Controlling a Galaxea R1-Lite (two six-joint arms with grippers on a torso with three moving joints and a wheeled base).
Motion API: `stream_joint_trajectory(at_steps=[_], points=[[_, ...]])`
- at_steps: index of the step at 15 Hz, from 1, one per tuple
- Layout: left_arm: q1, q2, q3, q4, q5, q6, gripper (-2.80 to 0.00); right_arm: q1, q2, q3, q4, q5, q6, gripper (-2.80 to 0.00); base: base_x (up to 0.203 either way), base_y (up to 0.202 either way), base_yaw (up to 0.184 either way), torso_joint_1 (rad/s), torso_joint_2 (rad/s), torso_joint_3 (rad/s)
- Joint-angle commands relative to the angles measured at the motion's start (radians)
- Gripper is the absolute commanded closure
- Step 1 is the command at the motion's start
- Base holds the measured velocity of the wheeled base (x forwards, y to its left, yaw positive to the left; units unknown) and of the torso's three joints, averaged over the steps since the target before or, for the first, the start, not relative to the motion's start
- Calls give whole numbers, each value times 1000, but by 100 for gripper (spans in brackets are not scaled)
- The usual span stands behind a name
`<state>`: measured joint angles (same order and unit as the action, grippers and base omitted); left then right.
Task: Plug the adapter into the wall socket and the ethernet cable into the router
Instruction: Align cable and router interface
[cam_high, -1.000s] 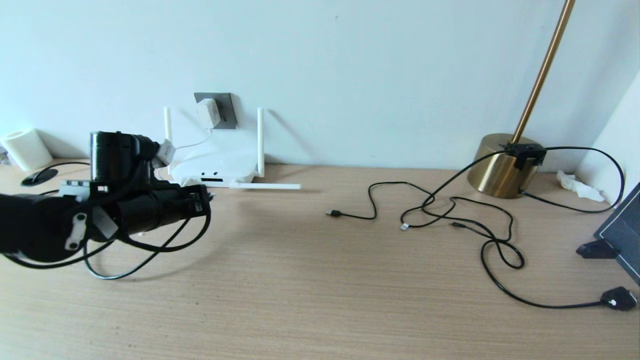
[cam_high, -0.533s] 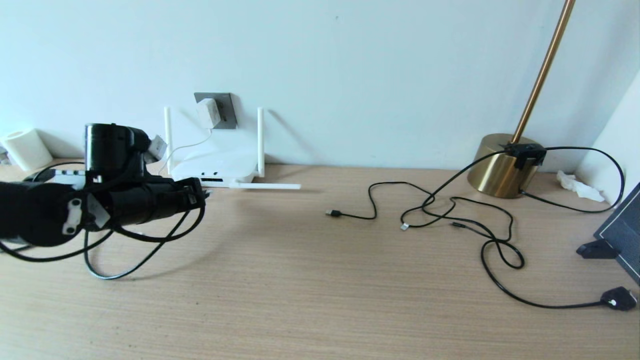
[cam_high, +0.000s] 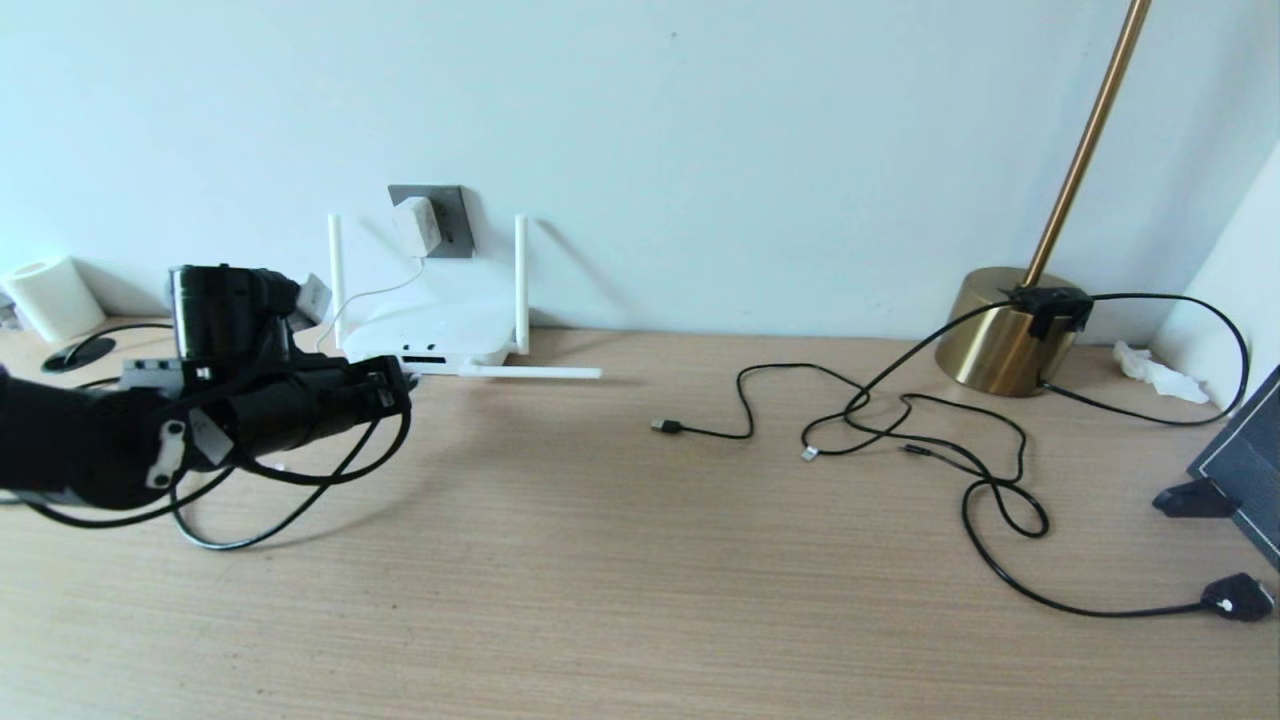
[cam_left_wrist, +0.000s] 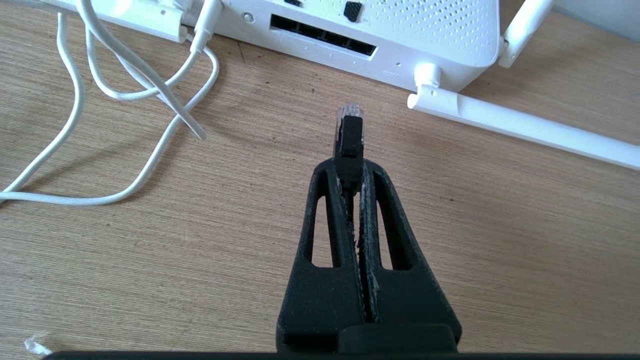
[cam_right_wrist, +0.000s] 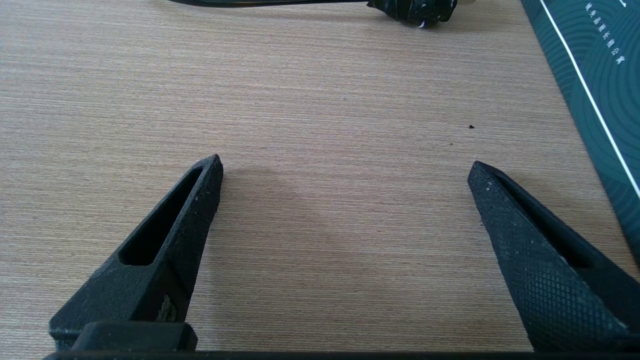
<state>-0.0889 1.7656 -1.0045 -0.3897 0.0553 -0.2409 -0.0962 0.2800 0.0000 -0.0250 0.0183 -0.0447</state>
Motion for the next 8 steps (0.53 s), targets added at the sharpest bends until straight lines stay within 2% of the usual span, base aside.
stream_joint_trajectory(at_steps=[1, 8], points=[[1, 20, 0, -18, -2, 6, 0, 0, 2, 11, -1, 0, 0, -280, 0, 0, 0, 0, 0, 0], [15, 64, -5, -85, -3, 26, 0, 1, 2, 11, -1, -1, 9, -280, 0, 0, 0, 0, 0, 0]])
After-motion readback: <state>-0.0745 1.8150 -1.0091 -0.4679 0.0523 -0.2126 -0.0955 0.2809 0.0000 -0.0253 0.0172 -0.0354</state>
